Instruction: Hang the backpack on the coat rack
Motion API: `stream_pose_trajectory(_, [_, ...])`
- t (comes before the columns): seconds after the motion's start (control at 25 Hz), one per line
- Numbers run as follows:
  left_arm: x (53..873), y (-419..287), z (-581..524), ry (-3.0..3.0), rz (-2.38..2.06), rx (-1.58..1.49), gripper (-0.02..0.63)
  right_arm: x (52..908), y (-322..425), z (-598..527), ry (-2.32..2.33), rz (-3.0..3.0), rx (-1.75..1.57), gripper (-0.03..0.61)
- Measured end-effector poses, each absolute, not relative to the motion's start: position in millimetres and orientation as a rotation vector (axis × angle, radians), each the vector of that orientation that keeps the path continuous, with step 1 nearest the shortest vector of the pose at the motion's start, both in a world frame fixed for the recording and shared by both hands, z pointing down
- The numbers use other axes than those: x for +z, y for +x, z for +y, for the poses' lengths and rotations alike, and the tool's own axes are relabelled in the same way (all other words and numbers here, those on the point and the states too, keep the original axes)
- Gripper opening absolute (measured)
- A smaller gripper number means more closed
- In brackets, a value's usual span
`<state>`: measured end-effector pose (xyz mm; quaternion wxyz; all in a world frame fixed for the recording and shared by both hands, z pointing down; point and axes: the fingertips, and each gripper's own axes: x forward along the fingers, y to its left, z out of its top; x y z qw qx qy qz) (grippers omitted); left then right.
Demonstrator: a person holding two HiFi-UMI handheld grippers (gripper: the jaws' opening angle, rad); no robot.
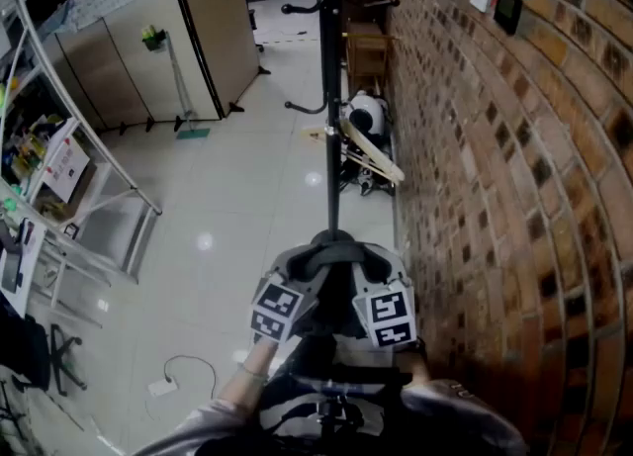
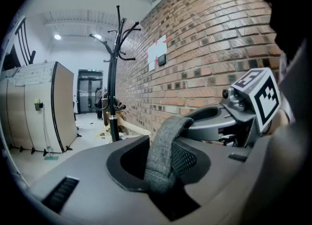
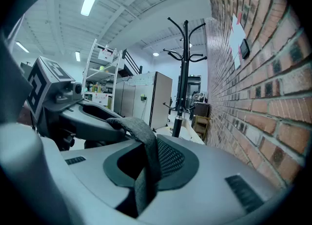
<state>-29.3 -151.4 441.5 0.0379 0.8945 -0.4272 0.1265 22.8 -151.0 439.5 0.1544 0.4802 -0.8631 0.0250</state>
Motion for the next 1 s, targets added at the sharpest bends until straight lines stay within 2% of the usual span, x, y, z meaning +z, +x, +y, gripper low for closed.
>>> stream_pose_trajectory(0.4, [440, -26, -213, 2.788, -1.247, 0.412, 0.106, 434, 21, -210, 1.42, -2.48, 0.121, 0.052])
stream_pose_trajectory(0.6, [437, -26, -255, 2.809, -1.211, 0.412, 0.106, 444, 27, -254, 1.402, -2.429, 0.041, 0.052])
stream_pose_trajectory(1.0, [424, -26, -336, 2.865, -1.123, 0.399, 0.106, 417, 20, -330, 1.541, -2.394, 0.086, 0.052])
